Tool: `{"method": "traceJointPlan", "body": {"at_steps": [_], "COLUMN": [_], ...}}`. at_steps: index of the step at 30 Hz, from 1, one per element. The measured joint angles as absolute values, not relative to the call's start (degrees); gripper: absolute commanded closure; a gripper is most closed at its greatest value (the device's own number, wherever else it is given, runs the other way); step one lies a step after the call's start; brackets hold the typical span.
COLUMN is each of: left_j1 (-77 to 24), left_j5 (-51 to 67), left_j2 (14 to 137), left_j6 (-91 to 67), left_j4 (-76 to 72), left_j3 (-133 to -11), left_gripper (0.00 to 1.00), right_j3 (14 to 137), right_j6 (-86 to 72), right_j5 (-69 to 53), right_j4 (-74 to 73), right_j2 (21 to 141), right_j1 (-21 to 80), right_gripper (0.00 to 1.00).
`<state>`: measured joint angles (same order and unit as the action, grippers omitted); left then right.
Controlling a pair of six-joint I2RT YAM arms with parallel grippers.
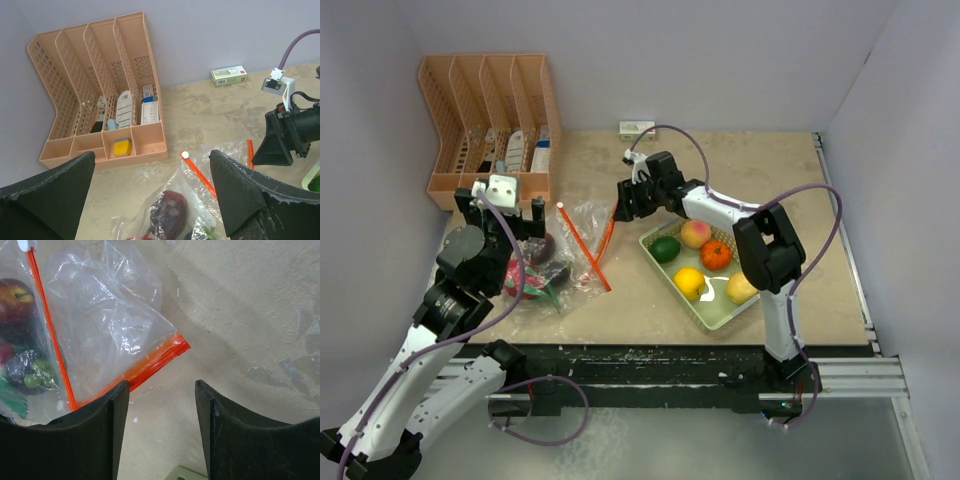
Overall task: Place the food in the zip-top bag and seal the zipper
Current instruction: Place the zipper food storage bag at the center of the board, then pick up the zipper food storage bag at the center of the board.
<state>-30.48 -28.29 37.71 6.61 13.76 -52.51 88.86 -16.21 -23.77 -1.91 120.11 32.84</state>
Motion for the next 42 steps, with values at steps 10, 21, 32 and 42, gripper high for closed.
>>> {"method": "traceJointPlan", "body": {"at_steps": [10, 21, 32, 42], "left_j1": [-30.5, -30.5, -30.5, -30.5], "left_j5": [-28.3, -28.5, -28.6, -28.8], "left_j2": [37.8, 37.6, 37.3, 37.1], "left_j6": [6.6, 6.6, 6.6, 6.6], "left_j4": [13.3, 13.3, 13.3, 13.3], "left_j3": [-51.6, -51.6, -51.0, -50.9], "left_gripper": [0.01, 0.01, 0.01, 0.01], "right_j3": [89.6, 87.6, 88.8, 86.6], "right_j6": [-15.8, -13.8, -12.0, -13.1], "right_j5": [-23.4, -21.5, -11.5, -20.3], "right_j4": [-2.5, -4.7, -10.9, -4.8], "right_j2": [125.4, 120.2, 120.9, 122.7], "right_j1": [34.3, 34.8, 35.3, 35.2], "right_gripper": [0.42, 0.28, 0.26, 0.27]}}
